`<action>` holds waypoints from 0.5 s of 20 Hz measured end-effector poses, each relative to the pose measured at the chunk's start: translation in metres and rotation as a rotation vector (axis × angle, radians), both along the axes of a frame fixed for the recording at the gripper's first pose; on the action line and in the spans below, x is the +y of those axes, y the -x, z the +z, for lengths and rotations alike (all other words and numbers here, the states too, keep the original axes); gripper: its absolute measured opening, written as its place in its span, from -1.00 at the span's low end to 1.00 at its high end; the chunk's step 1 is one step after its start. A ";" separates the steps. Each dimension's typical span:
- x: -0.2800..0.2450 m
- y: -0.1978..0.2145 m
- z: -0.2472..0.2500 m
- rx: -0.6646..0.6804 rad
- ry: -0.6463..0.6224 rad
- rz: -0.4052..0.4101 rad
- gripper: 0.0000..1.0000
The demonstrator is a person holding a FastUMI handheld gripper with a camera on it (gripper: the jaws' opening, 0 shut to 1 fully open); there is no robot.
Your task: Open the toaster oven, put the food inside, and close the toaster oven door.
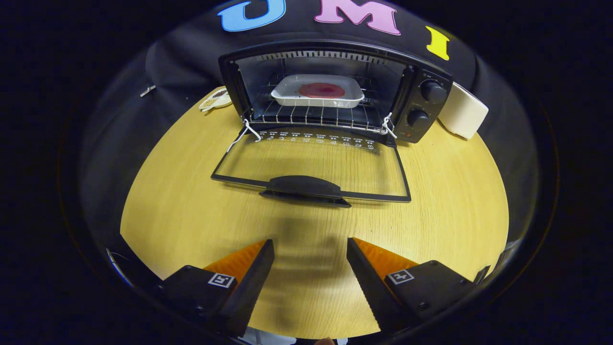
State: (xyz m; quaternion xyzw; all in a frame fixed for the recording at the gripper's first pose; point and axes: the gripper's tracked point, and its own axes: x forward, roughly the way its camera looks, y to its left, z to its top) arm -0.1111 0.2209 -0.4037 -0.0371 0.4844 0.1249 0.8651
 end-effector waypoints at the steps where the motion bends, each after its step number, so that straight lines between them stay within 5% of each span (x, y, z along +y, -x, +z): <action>1: 0.004 -0.001 -0.010 0.008 0.002 -0.008 0.98; 10: 0.016 -0.038 -0.036 0.046 0.018 -0.111 0.99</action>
